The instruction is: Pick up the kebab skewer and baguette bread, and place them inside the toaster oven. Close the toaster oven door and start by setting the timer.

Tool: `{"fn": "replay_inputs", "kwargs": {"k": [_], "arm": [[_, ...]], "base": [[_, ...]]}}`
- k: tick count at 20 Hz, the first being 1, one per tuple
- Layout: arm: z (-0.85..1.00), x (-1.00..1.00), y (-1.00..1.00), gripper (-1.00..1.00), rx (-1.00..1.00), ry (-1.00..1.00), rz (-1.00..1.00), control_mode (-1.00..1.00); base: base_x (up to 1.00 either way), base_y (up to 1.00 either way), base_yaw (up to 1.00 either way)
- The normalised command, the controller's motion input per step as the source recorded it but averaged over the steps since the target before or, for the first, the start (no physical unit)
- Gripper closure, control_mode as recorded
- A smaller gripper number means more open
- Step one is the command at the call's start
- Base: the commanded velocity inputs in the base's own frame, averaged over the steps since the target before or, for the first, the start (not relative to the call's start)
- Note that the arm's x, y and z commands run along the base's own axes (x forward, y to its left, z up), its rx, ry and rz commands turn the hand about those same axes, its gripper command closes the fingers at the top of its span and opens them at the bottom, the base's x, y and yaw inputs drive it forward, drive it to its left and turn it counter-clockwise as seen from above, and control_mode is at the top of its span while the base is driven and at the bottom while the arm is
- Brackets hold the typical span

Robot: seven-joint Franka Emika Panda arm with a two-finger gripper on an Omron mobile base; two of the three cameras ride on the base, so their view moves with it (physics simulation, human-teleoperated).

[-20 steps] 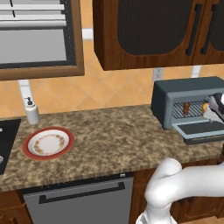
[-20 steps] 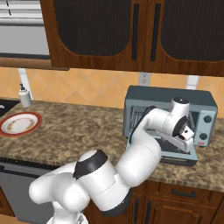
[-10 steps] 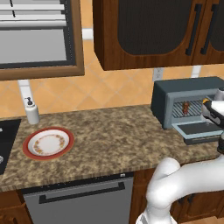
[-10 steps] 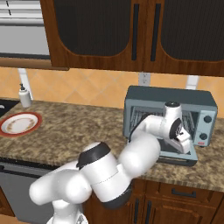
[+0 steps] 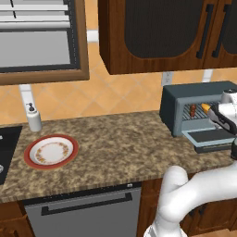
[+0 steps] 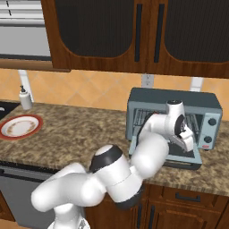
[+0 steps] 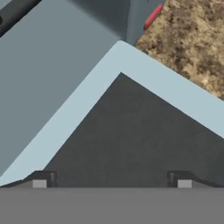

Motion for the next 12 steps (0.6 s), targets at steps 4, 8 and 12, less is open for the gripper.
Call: {"fn": "replay_inputs", "kwargs": {"k": [4, 8, 12], "arm": [[0.00, 0.28, 0.14, -1.00, 0.00, 0.00, -0.08, -1.00], [0.00, 0.21, 0.23, -1.00, 0.00, 0.00, -0.09, -1.00], [0.01, -0.12, 0.30, -1.00, 0.00, 0.00, -0.07, -1.00]], "base": [[0.00, 0.00, 0.00], [0.00, 0.00, 0.00], [0.00, 0.00, 0.00]]}}
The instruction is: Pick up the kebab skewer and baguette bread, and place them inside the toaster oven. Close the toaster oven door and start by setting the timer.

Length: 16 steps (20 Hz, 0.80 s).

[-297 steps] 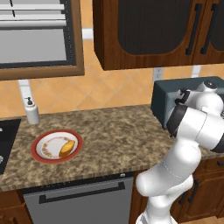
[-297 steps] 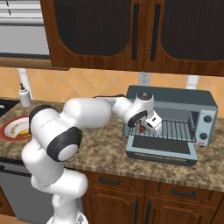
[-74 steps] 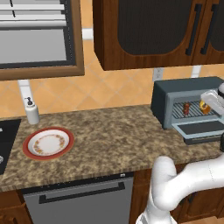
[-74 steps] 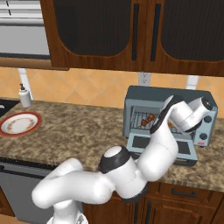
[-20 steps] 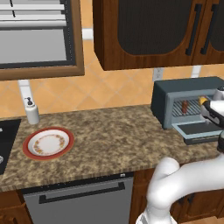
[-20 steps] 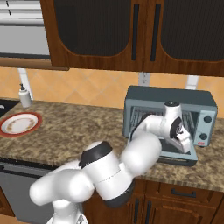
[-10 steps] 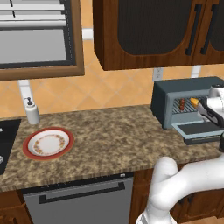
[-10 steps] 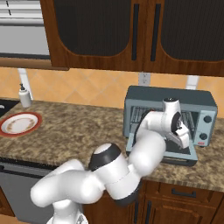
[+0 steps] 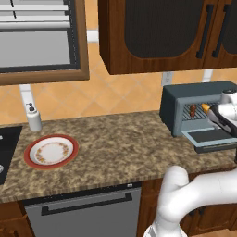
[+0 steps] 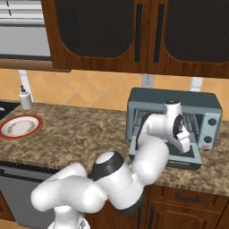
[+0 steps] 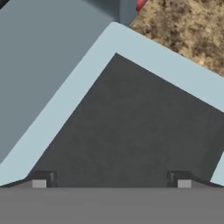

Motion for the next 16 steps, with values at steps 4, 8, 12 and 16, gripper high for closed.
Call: {"fn": "replay_inputs", "kwargs": {"k": [4, 8, 12, 16], "arm": [[0.43, -0.74, 0.04, -1.00, 0.00, 0.05, 0.07, -1.00], [0.26, -0.98, 0.00, -1.00, 0.00, 0.05, 0.40, -1.00], [0.00, -1.00, 0.06, -1.00, 0.00, 0.07, 0.54, -1.00], [-0.05, -0.83, 0.55, -1.00, 0.00, 0.07, 0.55, -1.00]], "base": [[0.00, 0.00, 0.00], [0.00, 0.00, 0.00], [0.00, 0.00, 0.00], [0.00, 0.00, 0.00]]}}
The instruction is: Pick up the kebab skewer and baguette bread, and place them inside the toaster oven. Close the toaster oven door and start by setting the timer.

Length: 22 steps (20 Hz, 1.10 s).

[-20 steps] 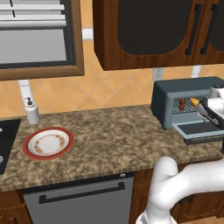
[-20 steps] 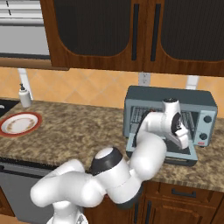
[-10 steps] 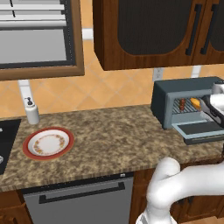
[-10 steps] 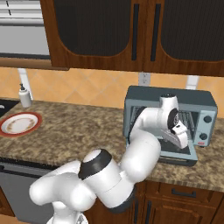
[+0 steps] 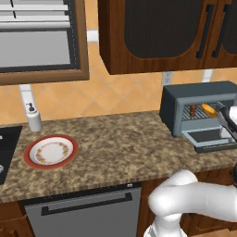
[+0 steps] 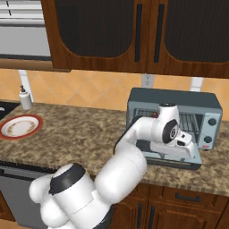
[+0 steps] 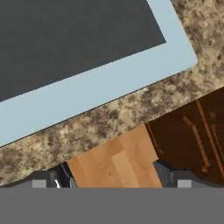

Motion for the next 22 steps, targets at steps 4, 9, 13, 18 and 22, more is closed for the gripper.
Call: {"fn": "replay_inputs", "kwargs": {"k": [4, 9, 13, 18, 22], "arm": [[-0.18, -0.22, 0.93, -1.00, 0.04, 0.02, 0.32, -1.00], [-0.30, -0.03, 0.84, -1.00, 0.10, 0.00, 0.14, -1.00], [-0.27, 0.07, 0.28, -1.00, 0.12, 0.06, 0.00, -1.00], [-0.26, 0.33, 0.20, -1.00, 0.10, 0.00, 0.00, -1.00], [-0.18, 0.30, 0.00, -1.00, 0.02, 0.00, 0.00, -1.00]], "base": [[0.00, 0.00, 0.00], [0.00, 0.00, 0.00], [0.00, 0.00, 0.00], [0.00, 0.00, 0.00], [0.00, 0.00, 0.00]]}}
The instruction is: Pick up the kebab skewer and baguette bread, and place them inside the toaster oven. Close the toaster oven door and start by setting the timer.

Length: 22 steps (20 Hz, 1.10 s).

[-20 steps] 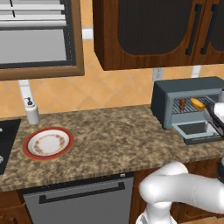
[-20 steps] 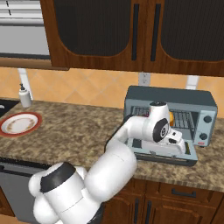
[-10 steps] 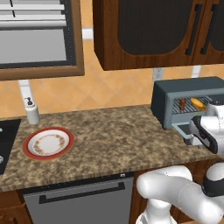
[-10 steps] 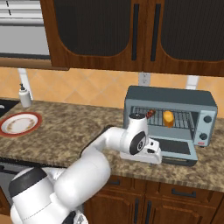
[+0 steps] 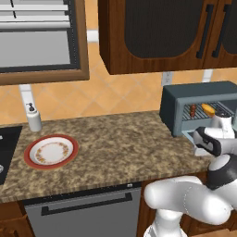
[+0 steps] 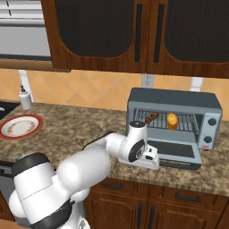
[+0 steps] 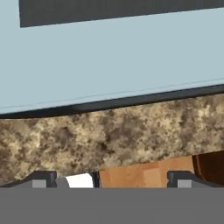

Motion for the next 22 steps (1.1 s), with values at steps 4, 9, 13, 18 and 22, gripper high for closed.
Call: {"fn": "replay_inputs", "kwargs": {"k": [4, 9, 13, 18, 22], "arm": [[-0.18, 0.29, 0.00, -1.00, 0.00, -0.04, 0.00, -1.00], [-0.11, 0.41, 0.00, -1.00, 0.00, -0.09, 0.00, -1.00], [-0.03, 0.36, -0.06, -1.00, 0.00, -0.13, 0.00, -1.00], [0.02, 0.34, -0.02, -1.00, 0.00, -0.18, 0.00, -1.00], [0.26, 0.41, 0.00, -1.00, 0.00, -0.38, 0.00, -1.00]], "base": [[0.00, 0.00, 0.00], [0.00, 0.00, 0.00], [0.00, 0.00, 0.00], [0.00, 0.00, 0.00], [0.00, 0.00, 0.00]]}}
